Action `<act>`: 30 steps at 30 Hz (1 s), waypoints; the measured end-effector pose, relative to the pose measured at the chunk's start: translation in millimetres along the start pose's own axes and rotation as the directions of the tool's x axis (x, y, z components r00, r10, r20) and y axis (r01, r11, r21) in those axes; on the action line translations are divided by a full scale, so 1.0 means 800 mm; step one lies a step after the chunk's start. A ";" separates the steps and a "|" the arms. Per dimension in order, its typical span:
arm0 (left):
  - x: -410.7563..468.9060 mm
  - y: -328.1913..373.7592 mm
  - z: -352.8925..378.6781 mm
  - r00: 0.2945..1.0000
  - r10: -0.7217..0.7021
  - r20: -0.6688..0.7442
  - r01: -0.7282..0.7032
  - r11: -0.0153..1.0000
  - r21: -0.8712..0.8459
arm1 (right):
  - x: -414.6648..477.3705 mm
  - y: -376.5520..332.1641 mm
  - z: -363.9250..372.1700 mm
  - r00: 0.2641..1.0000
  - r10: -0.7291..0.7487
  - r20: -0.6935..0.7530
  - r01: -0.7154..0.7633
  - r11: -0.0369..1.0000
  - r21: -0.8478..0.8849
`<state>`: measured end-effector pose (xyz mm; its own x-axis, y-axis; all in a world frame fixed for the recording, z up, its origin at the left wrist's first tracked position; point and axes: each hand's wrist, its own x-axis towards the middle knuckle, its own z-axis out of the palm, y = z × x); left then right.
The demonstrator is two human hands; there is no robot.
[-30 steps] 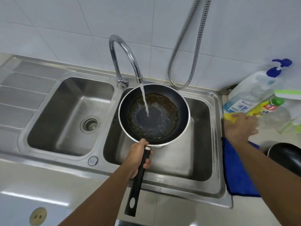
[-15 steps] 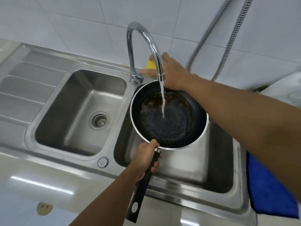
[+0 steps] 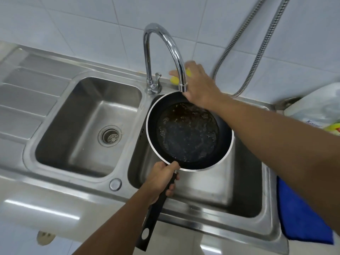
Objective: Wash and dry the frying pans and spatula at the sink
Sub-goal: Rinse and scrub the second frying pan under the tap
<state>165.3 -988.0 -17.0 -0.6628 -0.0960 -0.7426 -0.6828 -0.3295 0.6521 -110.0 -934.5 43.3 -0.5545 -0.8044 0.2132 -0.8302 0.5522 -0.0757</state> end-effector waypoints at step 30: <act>-0.028 -0.005 -0.004 0.992 0.035 0.123 -0.064 0.969 0.239 | -0.107 0.040 0.035 0.894 0.274 0.354 -0.382 0.880 0.284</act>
<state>184.4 -987.6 -3.6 -0.7193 0.0086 -0.6946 -0.6924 -0.0889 0.7160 -91.0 -853.9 -5.0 -0.7437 -0.6454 -0.1744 -0.5346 0.7307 -0.4246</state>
